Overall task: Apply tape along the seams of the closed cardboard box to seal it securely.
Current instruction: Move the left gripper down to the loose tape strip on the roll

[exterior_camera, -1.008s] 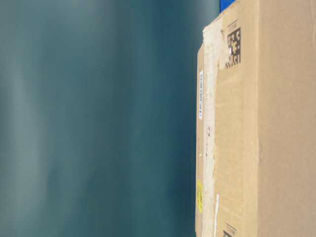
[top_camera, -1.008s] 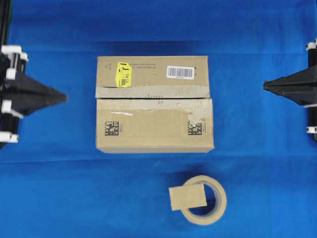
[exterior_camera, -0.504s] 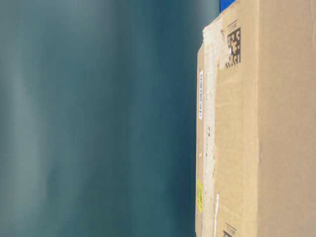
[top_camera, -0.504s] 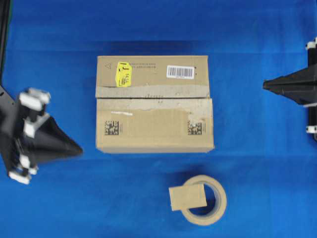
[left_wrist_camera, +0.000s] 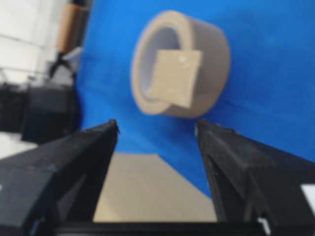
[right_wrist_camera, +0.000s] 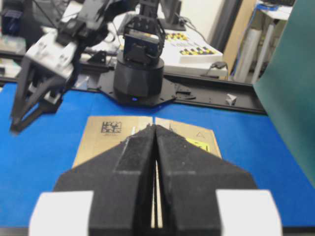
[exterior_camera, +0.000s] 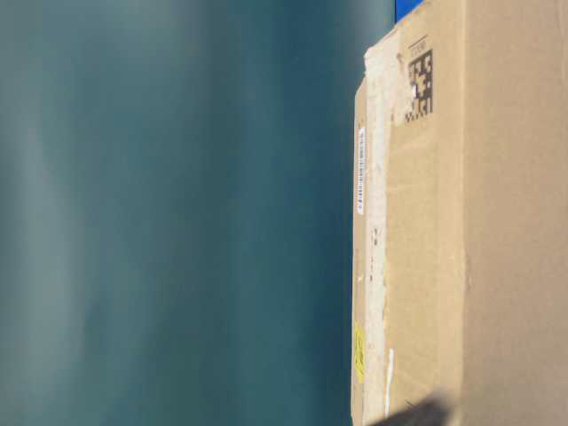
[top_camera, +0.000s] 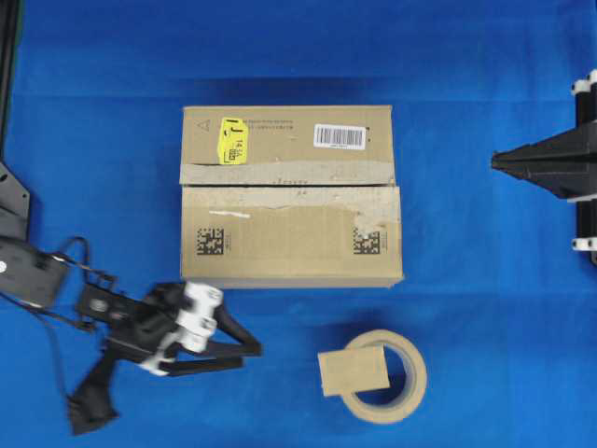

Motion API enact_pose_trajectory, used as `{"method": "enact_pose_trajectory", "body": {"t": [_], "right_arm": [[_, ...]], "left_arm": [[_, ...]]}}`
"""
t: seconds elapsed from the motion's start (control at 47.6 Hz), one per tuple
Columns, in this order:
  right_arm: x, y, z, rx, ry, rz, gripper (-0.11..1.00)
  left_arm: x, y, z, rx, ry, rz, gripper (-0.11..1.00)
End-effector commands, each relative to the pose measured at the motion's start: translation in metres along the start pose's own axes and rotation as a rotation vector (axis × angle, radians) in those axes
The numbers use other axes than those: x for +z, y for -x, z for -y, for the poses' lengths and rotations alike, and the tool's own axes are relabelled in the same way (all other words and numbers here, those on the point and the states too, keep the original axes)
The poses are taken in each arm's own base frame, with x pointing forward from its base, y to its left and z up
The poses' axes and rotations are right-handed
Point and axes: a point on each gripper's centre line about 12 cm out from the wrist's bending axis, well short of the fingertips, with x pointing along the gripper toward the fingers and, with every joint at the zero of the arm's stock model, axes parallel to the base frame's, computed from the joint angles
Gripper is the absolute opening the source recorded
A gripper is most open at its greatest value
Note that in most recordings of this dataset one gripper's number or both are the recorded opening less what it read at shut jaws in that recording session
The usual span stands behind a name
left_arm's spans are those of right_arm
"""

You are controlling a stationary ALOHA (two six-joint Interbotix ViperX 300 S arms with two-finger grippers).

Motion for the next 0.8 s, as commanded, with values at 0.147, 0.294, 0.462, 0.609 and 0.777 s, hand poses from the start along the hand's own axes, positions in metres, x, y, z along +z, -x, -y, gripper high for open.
{"method": "enact_pose_trajectory", "body": {"t": [0.147, 0.294, 0.462, 0.609, 0.777], "right_arm": [[0.011, -0.003, 0.0, 0.0, 0.011, 0.031, 0.0], [0.012, -0.003, 0.0, 0.0, 0.018, 0.032, 0.0], [0.011, -0.003, 0.0, 0.002, 0.023, 0.028, 0.0], [0.009, -0.004, 0.0, 0.001, 0.024, 0.021, 0.0], [0.009, -0.004, -0.001, 0.003, 0.027, 0.018, 0.0]], "left_arm": [[0.0, -0.051, -0.004, -0.009, -0.057, -0.01, 0.61], [-0.008, -0.076, 0.005, -0.045, -0.053, -0.034, 0.61], [-0.013, -0.096, 0.01, -0.054, -0.053, -0.044, 0.61], [-0.013, -0.102, 0.008, -0.054, -0.052, -0.045, 0.61], [-0.015, -0.1, 0.009, -0.059, -0.05, -0.05, 0.53]]}}
